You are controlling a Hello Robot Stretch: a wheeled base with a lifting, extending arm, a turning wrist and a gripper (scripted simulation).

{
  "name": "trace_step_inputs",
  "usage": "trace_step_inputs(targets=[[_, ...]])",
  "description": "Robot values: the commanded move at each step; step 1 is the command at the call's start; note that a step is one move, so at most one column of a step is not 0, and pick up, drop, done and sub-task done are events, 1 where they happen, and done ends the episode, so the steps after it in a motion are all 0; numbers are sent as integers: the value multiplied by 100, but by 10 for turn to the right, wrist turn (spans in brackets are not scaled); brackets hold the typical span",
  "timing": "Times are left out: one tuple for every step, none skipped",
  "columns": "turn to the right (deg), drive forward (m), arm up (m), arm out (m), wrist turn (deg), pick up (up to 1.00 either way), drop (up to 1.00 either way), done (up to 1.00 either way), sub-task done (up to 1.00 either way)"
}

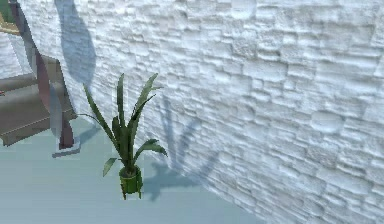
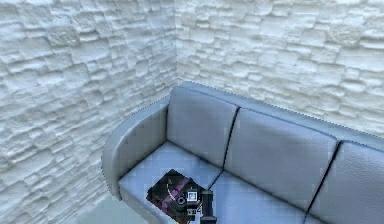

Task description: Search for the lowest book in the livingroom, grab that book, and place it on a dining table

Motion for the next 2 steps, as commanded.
trace_step_inputs(targets=[[0, 0, -30, 0, 0, 0, 0, 0, 0], [0, 0, 0, 0, 0, 100, 0, 0, 0]])
